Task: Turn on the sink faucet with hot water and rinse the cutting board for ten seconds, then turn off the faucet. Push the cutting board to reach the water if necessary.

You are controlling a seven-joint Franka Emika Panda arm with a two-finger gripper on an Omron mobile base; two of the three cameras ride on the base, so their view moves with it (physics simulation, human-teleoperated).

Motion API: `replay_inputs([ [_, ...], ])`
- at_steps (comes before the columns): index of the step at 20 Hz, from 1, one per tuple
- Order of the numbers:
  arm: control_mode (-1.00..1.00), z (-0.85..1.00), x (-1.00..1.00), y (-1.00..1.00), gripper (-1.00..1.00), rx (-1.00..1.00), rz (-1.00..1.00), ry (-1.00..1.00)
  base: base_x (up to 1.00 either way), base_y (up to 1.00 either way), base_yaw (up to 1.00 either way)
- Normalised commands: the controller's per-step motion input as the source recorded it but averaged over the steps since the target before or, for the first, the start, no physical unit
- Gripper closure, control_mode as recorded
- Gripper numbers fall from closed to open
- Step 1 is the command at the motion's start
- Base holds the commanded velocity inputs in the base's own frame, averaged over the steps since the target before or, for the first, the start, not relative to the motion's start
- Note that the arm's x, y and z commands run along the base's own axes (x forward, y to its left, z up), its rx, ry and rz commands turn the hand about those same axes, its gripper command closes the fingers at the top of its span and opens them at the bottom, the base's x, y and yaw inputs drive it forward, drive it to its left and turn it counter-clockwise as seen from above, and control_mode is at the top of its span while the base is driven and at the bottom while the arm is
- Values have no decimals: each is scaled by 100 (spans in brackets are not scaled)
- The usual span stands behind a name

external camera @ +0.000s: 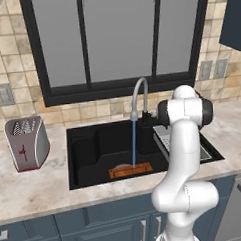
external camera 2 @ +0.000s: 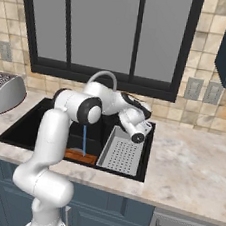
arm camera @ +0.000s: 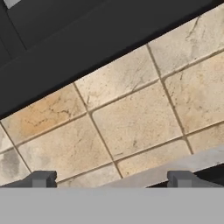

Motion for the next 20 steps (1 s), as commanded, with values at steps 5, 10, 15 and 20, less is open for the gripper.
replay_inputs([
  [5,-100,41,-24,-74,-100,0,0,20,0,0,0],
  [10,-100,54,-13,-28,-100,0,0,29,0,0,0],
  [15,-100,56,-9,8,-100,0,3,32,0,0,0],
  [20,-100,54,-1,26,-100,0,8,34,0,0,0],
])
